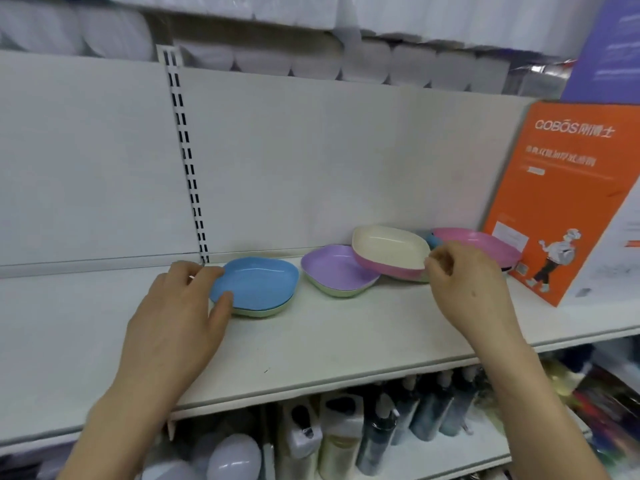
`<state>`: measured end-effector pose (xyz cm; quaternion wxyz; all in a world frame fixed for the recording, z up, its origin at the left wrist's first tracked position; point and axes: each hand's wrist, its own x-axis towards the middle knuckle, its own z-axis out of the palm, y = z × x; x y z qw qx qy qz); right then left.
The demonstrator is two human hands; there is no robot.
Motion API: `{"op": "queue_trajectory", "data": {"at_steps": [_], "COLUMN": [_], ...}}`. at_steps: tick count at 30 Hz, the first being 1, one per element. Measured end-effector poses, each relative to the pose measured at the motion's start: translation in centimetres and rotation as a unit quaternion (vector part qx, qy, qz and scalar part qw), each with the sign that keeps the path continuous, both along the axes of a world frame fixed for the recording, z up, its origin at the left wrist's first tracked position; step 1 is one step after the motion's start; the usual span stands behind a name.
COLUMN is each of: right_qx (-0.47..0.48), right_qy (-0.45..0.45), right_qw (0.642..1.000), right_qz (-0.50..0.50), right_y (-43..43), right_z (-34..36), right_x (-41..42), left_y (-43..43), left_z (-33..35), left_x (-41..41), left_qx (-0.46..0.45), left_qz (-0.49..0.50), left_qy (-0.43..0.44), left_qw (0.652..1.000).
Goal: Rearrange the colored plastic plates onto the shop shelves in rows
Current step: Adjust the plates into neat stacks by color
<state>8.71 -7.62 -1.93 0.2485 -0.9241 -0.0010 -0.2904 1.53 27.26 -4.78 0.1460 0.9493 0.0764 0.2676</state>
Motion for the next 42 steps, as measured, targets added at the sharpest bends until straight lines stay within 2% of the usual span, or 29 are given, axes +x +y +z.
{"op": "queue_trajectory", "data": {"at_steps": [3, 6, 9, 14, 24, 29, 37, 42], "right_qx": [-0.020, -0.049, -0.062, -0.081, -0.131, -0.172, -0.077, -0.006], "right_qy": [0.032, 0.108, 0.161, 0.157, 0.113, 0.119, 0.054, 0.008], "right_qw": [0.999, 0.993, 0.984, 0.983, 0.985, 0.976, 0.995, 0.992], "right_qz": [-0.020, -0.029, -0.030, -0.045, -0.022, -0.064, 0.038, 0.127], "right_y": [-0.7, -1.0, -0.9, -1.2, -1.9, -2.2, -3.8, -3.7], "right_z": [0.7, 1.1, 0.9, 0.4, 1.7, 3.1, 4.2, 4.1], "right_x": [2.9, 5.4, 7.4, 9.5, 10.8, 10.3, 9.8, 8.1], "left_y": [0.5, 0.8, 1.5, 2.6, 3.0, 2.2, 0.7, -0.4], "left_z": [0.6, 0.8, 1.2, 1.1, 1.5, 1.7, 2.6, 3.1], "left_x": [2.4, 4.6, 6.1, 7.7, 7.3, 6.5, 4.7, 2.4], "left_qx": [0.010, 0.033, 0.033, 0.049, 0.034, 0.022, 0.014, -0.068], "left_qz": [0.010, 0.002, 0.002, 0.015, 0.062, 0.090, 0.131, 0.138], "left_qy": [0.059, 0.116, 0.131, 0.155, 0.144, 0.106, 0.037, -0.028], "left_qw": [0.998, 0.993, 0.991, 0.987, 0.987, 0.990, 0.991, 0.988]}}
